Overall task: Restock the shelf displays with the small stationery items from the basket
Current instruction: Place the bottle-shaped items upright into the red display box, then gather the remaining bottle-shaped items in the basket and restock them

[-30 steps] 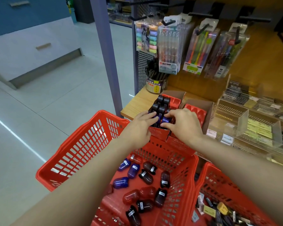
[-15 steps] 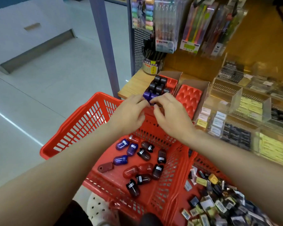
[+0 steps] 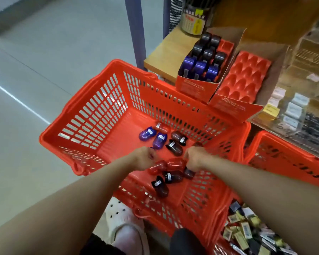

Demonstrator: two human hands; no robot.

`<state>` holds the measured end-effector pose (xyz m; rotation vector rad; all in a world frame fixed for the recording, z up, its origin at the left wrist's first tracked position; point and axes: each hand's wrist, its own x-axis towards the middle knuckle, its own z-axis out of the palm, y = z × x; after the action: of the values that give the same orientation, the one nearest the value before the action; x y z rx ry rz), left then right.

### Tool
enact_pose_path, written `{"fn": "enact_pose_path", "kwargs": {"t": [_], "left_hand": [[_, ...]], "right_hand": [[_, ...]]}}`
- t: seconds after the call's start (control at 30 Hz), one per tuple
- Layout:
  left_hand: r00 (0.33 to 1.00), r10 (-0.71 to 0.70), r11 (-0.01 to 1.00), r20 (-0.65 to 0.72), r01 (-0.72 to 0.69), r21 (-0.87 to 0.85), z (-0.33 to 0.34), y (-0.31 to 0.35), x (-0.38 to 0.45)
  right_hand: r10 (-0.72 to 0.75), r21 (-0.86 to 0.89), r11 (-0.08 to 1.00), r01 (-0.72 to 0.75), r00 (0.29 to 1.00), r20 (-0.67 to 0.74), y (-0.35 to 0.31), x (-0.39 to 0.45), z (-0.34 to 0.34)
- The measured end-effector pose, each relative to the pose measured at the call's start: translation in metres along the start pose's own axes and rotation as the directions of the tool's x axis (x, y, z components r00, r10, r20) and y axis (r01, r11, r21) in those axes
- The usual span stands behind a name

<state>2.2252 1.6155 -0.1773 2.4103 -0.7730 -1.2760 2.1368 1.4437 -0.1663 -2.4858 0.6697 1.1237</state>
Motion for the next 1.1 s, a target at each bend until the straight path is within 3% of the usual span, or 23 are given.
{"fn": "enact_pose_path", "kwargs": {"t": [0.17,0.3,0.43,0.7,0.9,1.0,1.1], "left_hand": [[0.994,-0.047,0.996,0.096,0.040,0.080,0.022,-0.033,0.026],[0.995,-0.091,0.991,0.029,0.087,0.104,0.030,-0.043,0.041],[0.997,-0.070,0.997,-0.042,0.071,0.032,0.029,-0.038,0.050],[0.955,-0.200,0.979,-0.221,0.184,-0.093,0.016,-0.049,0.046],[0.904,-0.310,0.949,-0.296,0.311,-0.045,0.010,-0.059,0.051],[0.911,-0.369,0.929,-0.184,0.368,-0.041,0.000,-0.065,0.051],[0.944,-0.327,0.918,0.050,0.330,-0.222,-0.010,-0.073,0.043]], "right_hand": [[0.043,-0.072,0.997,-0.042,0.999,0.014,-0.006,0.027,0.039],[0.123,-0.005,0.992,-0.123,0.992,-0.013,-0.020,0.037,0.062],[-0.021,0.065,0.998,0.028,0.995,-0.096,-0.029,0.039,0.067],[0.020,0.188,0.981,0.041,0.949,-0.314,-0.016,0.045,0.040],[-0.127,0.136,0.977,0.166,0.958,-0.258,-0.043,0.048,0.060],[-0.184,0.090,0.974,0.207,0.959,-0.216,-0.051,0.049,0.073],[-0.236,0.095,0.960,0.264,0.942,-0.237,-0.042,0.049,0.072]]}}
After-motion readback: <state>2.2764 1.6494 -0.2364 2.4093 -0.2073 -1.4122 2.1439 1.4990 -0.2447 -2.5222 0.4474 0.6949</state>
